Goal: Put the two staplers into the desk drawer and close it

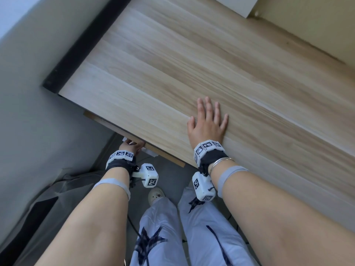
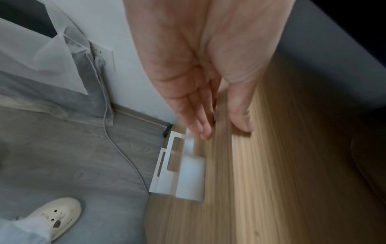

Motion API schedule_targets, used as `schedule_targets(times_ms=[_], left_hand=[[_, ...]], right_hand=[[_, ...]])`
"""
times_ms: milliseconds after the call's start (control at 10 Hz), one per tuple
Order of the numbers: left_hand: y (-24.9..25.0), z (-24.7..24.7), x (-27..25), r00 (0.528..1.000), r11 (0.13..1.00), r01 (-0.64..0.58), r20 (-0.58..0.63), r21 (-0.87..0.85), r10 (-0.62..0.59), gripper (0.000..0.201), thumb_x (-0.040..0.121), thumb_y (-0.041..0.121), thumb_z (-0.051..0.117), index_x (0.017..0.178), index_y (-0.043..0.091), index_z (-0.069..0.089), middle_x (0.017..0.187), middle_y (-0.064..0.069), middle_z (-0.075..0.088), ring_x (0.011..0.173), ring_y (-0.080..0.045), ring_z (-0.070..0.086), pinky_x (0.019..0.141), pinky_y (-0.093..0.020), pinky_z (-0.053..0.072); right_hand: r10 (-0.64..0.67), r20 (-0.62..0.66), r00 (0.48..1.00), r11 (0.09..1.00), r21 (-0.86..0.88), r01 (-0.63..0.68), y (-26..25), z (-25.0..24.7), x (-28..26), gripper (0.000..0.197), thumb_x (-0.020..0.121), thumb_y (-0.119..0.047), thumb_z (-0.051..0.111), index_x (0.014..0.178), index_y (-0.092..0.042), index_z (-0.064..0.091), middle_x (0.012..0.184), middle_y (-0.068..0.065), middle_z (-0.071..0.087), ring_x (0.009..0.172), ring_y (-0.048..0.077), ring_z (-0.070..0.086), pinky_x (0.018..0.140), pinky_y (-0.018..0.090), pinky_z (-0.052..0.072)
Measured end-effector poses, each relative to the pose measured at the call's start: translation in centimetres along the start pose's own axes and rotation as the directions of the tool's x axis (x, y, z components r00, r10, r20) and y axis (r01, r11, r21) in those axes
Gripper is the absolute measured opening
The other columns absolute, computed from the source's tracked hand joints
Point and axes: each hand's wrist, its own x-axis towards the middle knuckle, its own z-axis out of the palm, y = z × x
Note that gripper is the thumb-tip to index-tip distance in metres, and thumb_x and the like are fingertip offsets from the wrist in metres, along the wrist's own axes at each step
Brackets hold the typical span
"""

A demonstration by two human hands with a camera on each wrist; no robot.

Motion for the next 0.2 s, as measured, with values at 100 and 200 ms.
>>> schedule_targets(times_ms=[100,200], left_hand=[[-1.4,-0.6,-1.0,0.998,0.997,-0.042,-0.049,-0.064,0.039,0.063,0.084,0.018,0.066,0.141,0.004,0.040,0.132,-0.011,0.057,0.119,-0.026,0.058,0.099,-0.032,0.048],[-1.8,-1.7,-2.7,0.989,0.992,-0.125,-0.078,-0.001,0.125,0.057,0.086,0.015,0.063,0.139,0.005,0.044,0.138,-0.013,0.054,0.121,-0.030,0.057,0.102,-0.035,0.047]], right_hand=[[-0.004,0.040,0.999,1.000,0.020,0.003,0.0,-0.3,0.0,0.061,0.090,-0.038,0.039,0.149,-0.033,0.024,0.160,-0.008,0.022,0.149,0.021,0.017,0.118,0.053,0.007],[0.007,0.121,0.993,1.000,0.029,-0.011,-0.1,-0.7,0.1,0.061,0.093,-0.037,0.036,0.151,-0.034,0.016,0.162,-0.010,0.013,0.151,0.018,0.009,0.119,0.052,0.002]])
